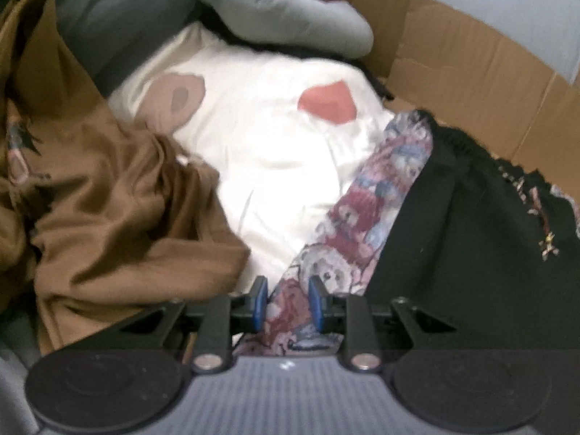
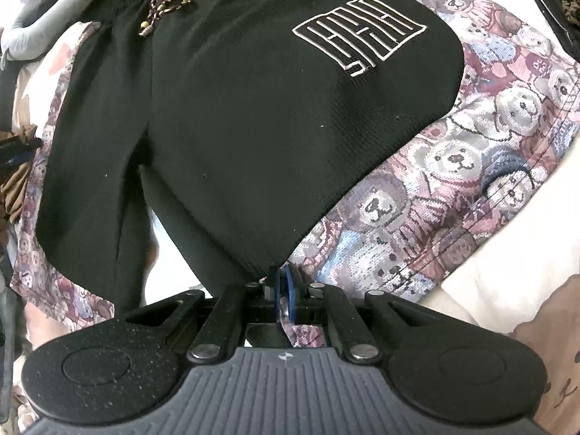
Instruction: Fold clothes
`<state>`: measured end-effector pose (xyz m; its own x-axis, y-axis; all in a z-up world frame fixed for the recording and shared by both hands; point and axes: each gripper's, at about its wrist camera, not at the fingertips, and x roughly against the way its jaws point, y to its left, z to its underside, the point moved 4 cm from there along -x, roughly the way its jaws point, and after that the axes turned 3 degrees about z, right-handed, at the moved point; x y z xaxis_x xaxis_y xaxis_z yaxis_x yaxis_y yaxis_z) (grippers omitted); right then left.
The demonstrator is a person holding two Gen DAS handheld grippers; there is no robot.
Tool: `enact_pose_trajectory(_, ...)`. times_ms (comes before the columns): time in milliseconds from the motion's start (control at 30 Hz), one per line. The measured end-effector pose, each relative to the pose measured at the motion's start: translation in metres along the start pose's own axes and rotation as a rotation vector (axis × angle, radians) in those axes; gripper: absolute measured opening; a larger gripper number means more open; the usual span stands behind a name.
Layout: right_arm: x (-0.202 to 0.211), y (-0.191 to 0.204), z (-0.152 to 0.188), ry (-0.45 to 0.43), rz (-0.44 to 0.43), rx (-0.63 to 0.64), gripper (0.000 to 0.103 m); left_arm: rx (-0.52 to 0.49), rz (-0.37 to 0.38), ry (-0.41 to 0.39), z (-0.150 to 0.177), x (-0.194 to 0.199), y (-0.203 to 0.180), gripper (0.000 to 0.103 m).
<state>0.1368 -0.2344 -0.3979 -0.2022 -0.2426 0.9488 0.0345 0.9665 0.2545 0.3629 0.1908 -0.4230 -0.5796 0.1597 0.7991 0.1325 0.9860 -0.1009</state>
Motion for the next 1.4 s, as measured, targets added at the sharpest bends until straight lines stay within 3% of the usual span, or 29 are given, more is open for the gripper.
enact_pose_trajectory(300,-0.004,0.003,0.006,0.029,0.016,0.027,0.009,0.037,0.027,-0.026,-0.008,0.004,0.006,0.023)
enact_pose_trajectory(700,-0.009,0.001,0.009,0.033,-0.021,0.007,0.009,-0.043,0.087,-0.048,-0.046,-0.022,-0.013,0.024)
enact_pose_trajectory(900,-0.011,0.005,0.013,0.024,-0.018,0.011,0.009,-0.071,0.075,-0.047,-0.052,-0.037,-0.023,0.024)
enact_pose_trajectory(1400,-0.011,0.004,0.007,0.019,-0.019,0.024,0.009,-0.021,0.105,-0.096,-0.073,-0.041,-0.033,0.026)
